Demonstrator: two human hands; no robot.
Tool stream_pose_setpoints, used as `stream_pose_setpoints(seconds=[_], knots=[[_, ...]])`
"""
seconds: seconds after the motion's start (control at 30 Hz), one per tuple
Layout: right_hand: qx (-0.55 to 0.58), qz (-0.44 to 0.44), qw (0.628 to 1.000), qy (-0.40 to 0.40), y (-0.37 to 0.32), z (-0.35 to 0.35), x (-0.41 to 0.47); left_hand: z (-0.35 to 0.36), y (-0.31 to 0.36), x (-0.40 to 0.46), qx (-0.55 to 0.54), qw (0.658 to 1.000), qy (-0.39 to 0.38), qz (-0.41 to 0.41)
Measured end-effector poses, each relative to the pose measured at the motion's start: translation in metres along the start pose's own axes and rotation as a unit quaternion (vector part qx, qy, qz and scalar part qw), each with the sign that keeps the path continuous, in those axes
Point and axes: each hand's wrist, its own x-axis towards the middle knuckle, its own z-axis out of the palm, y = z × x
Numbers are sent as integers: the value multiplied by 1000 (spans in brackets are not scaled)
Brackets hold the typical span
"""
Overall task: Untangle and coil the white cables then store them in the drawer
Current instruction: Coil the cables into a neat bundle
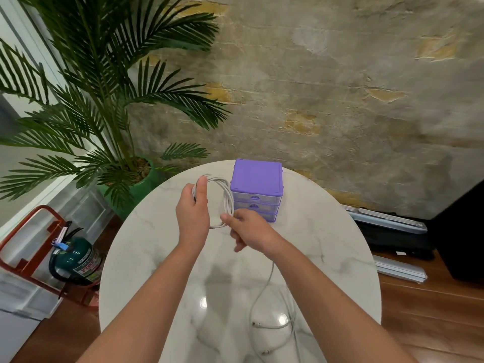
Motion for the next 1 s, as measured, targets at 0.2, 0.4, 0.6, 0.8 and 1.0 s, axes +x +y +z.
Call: stream_pose_setpoints(seconds=[0.2, 0.4, 0.6, 0.8, 1.0], knots=[[-28, -35, 998, 33, 14, -4, 1, -10, -4, 5, 21, 999, -34, 22], [4, -36, 997, 75, 10, -17, 1, -22, -16, 3, 184, 975, -104, 68], [-23, -57, 993, 103, 10, -24, -2, -20, -21, -7, 150, 977, -149, 25], [-65, -39, 990, 122, 15, -27, 2, -19, -11, 0, -28, 968, -220, -113], [-153, -41, 983, 93, 15, -26, 2, -17, -1, 4, -181, 931, -215, -234]])
